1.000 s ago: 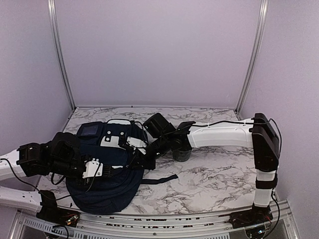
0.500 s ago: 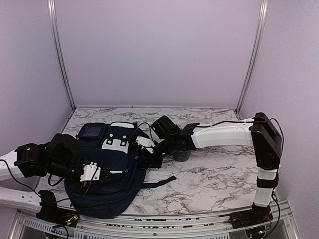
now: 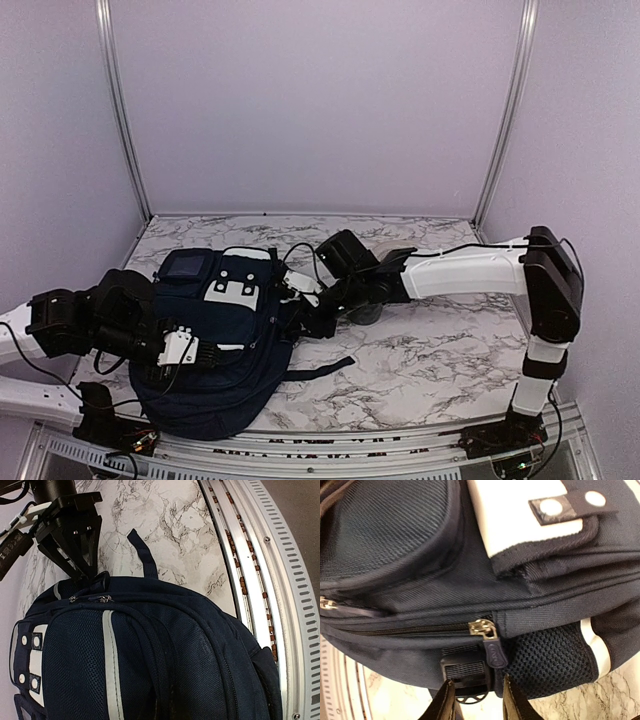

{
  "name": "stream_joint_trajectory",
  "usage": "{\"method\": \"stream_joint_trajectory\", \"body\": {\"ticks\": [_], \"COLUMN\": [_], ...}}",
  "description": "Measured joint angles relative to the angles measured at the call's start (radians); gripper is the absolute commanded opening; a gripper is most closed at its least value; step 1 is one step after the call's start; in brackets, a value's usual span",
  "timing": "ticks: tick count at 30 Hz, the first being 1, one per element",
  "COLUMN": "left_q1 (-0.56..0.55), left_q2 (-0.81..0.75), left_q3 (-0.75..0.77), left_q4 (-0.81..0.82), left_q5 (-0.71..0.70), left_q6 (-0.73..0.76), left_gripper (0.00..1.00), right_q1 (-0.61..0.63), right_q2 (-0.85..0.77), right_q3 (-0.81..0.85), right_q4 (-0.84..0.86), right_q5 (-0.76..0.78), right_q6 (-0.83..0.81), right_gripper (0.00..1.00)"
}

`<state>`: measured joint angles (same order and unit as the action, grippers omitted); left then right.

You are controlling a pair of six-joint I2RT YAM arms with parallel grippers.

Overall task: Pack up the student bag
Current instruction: Zip the upper front pocket of the student bag, then place the student bag at the center of the board, then reset both arms

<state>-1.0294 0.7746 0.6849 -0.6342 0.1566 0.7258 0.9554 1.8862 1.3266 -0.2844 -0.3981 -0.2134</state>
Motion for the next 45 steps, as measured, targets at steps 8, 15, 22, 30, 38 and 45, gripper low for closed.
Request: {"method": "stream_joint_trajectory", "body": {"ticks": [8, 15, 22, 30, 38, 45], "left_q1": [-0.001, -0.002, -0.004, -0.011, 0.055, 0.46], "left_q2": [-0.069, -0.06, -0.056, -0.019, 0.08, 0.278], "left_q3": [-0.022, -0.022, -0.026, 0.054, 0.388, 0.49], "left_q4": [0.0, 0.001, 0.008, 0.034, 0.089, 0.078], "left_q5": [-0.004, -0.003, -0.005, 0.001, -0.066, -0.199], "left_q6": [-0.001, -0.003, -0.004, -0.146, -0.393, -0.62], "left_gripper": [0.0, 0.0, 0.04, 0.92, 0.99, 0.99], "right_q1": [0.003, 0.022, 0.045, 0.028, -0.256, -0.561], "right_q2": [-0.116, -0.035, 0.019, -0.088, -0.408, -0.679], "right_q3": [-0.113, -0.051, -0.027, -0.092, -0.183, -0.341], "right_q4": [0.21, 0.278, 0.264, 0.278, 0.302, 0.245], "right_q5": [-0.166, -0.227, -0.232, -0.153, 0.058, 0.251], "right_q6": [-0.053, -0.141, -0.182, -0.095, 0.177, 0.36], "right_gripper": [0.43, 0.43, 0.44, 0.63, 0.82, 0.86]}}
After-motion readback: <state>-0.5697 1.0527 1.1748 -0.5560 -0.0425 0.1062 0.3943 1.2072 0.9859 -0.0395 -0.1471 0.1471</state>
